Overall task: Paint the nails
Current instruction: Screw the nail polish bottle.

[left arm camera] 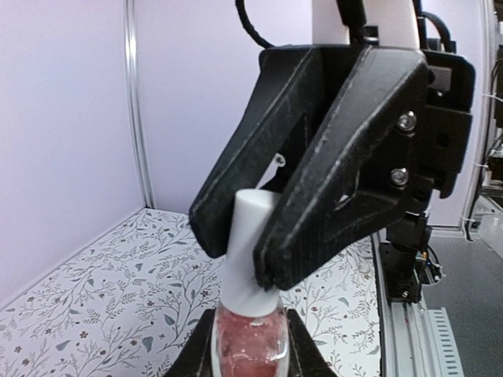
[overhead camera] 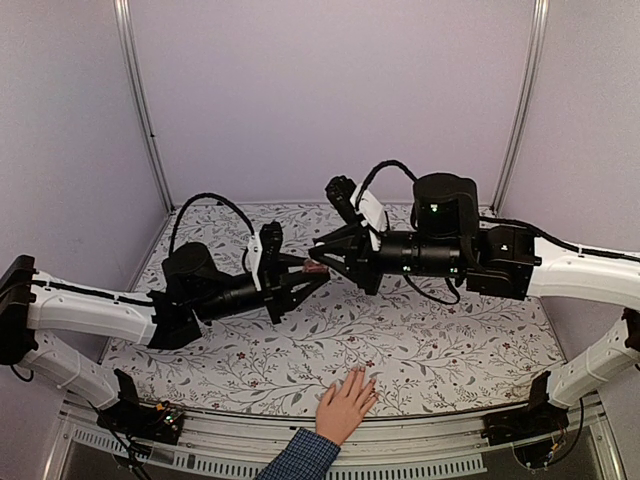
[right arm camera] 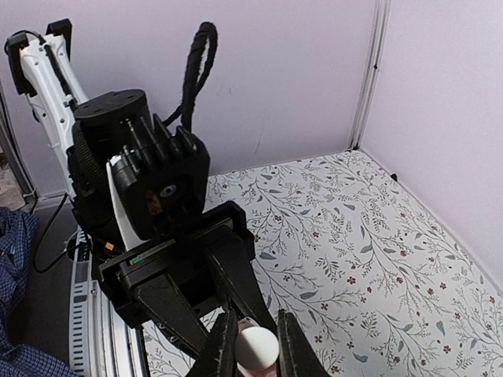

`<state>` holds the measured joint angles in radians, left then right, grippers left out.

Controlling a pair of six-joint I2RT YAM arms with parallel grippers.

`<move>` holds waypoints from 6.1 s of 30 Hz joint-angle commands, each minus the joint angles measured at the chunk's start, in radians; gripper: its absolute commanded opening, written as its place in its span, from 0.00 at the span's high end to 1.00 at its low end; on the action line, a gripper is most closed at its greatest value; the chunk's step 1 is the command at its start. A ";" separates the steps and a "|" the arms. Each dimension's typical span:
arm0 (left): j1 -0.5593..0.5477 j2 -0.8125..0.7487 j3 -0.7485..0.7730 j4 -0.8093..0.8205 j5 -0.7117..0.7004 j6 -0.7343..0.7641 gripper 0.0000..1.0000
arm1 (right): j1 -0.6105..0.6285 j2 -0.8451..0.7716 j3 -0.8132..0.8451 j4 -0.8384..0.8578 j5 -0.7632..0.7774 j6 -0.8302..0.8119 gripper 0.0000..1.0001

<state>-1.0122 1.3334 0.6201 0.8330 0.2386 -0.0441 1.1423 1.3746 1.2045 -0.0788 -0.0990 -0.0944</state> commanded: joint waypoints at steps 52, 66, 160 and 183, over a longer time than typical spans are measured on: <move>0.036 0.016 0.071 -0.030 0.598 0.007 1.00 | -0.019 -0.221 -0.183 -0.022 -0.244 -0.043 0.09; 0.015 0.160 0.177 0.022 0.990 -0.136 1.00 | 0.078 -0.158 0.006 -0.225 -0.438 -0.331 0.29; 0.009 0.063 0.029 0.268 -0.282 0.036 1.00 | 0.049 0.092 0.011 -0.101 0.219 0.222 1.00; 0.014 0.047 0.035 0.169 -0.139 0.031 1.00 | 0.045 -0.042 -0.073 -0.020 0.199 0.149 0.32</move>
<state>-1.0119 1.4139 0.6331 0.9867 -0.0109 -0.0036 1.1851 1.3987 1.1633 -0.1184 0.1364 0.0982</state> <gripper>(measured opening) 0.224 0.614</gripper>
